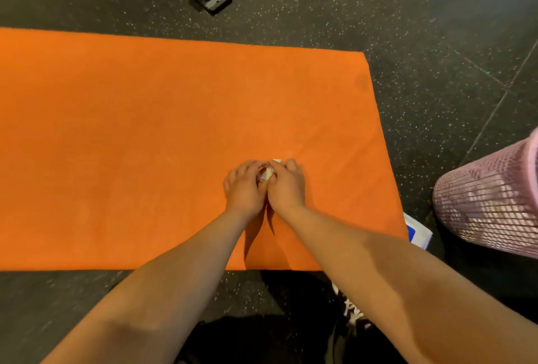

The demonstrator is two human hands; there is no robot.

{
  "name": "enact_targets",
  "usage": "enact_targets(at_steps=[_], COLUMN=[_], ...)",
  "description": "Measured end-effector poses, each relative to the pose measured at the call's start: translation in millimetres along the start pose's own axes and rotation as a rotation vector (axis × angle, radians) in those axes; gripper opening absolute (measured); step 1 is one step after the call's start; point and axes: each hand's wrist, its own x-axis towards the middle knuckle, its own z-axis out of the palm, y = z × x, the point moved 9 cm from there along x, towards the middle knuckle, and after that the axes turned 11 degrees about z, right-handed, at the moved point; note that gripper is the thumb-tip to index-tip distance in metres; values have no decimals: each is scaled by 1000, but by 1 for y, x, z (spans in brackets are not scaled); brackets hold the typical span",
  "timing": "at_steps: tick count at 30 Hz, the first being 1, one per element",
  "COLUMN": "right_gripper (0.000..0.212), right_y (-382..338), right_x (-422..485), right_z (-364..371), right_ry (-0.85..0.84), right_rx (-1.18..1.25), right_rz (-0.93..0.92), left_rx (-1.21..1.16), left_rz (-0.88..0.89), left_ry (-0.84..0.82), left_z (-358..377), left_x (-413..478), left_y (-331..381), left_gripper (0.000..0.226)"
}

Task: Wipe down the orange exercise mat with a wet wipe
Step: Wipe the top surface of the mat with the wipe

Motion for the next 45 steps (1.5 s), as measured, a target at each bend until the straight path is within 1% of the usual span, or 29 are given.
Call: enact_targets(at_steps=[2, 4, 5, 8, 10, 13, 16, 17, 19, 21, 22, 23, 25, 28, 31, 33, 35, 39, 41, 43, 45], right_gripper=[44, 43, 43, 42, 40, 37, 30, 31, 41, 50, 53, 55, 61, 67, 68, 65, 59, 48, 43, 39, 34], right_y=[-6, -9, -10, -7, 1, 13, 20, 22, 28, 30, 29, 28, 28, 38, 43, 42, 42, 37, 33, 28, 20], right_x=[-19, -34, -42, -67, -81, -102, -115, -119, -124, -131, -135, -139, -148, -153, -155, -153, -150, -144, -144, -143, -143], right_z=[8, 13, 15, 24, 28, 34, 40, 44, 51, 60, 63, 65, 67, 76, 80, 79, 79, 71, 64, 55, 44], right_ry=[-70, -144, -168, -222, -239, -230, -204, -208, -226, -283, -299, -304, -299, -335, -344, -315, -295, -280, -265, -239, -213], right_rx=[-91, -122, -135, -172, -183, -220, -234, -229, -269, -399, -473, -530, -579, -573, -550, -518, -473, -379, -386, -374, -330], right_rz=[-19, -20, -28, -90, -92, -82, -97, -90, -71, -97, -127, -154, -190, -176, -205, -223, -226, -223, -214, -196, -221], left_rx=[28, 32, 44, 81, 78, 103, 98, 90, 73, 100, 132, 167, 210, 234, 218, 210, 186, 144, 105, 71, 87], left_rz=[-82, -167, -182, -153, -145, -159, -154, -143, -109, -67, -57, -52, -35, 17, 52, 56, 34, -21, -55, -97, -135], left_ry=[-62, -136, -160, -171, -168, -156, -190, -219, -292, -356, -366, -355, -298, -241, -223, -206, -193, -181, -141, -70, -30], left_z=[-6, -12, -13, -15, -11, -6, -1, 0, 1, 2, 3, 3, 2, 0, -3, -6, -10, -19, -27, -40, -54], left_x=[-18, -39, -51, -85, -107, -136, -154, -157, -164, -172, -175, -178, -179, -180, -182, -179, -177, -173, -169, -166, -164], left_y=[-8, -15, -18, -22, -24, -26, -26, -25, -27, -33, -36, -39, -42, -47, -53, -52, -51, -49, -44, -36, -26], left_gripper=[39, 39, 39, 42, 44, 46, 50, 53, 63, 78, 82, 81, 73, 62, 52, 40, 33, 32, 29, 21, 19])
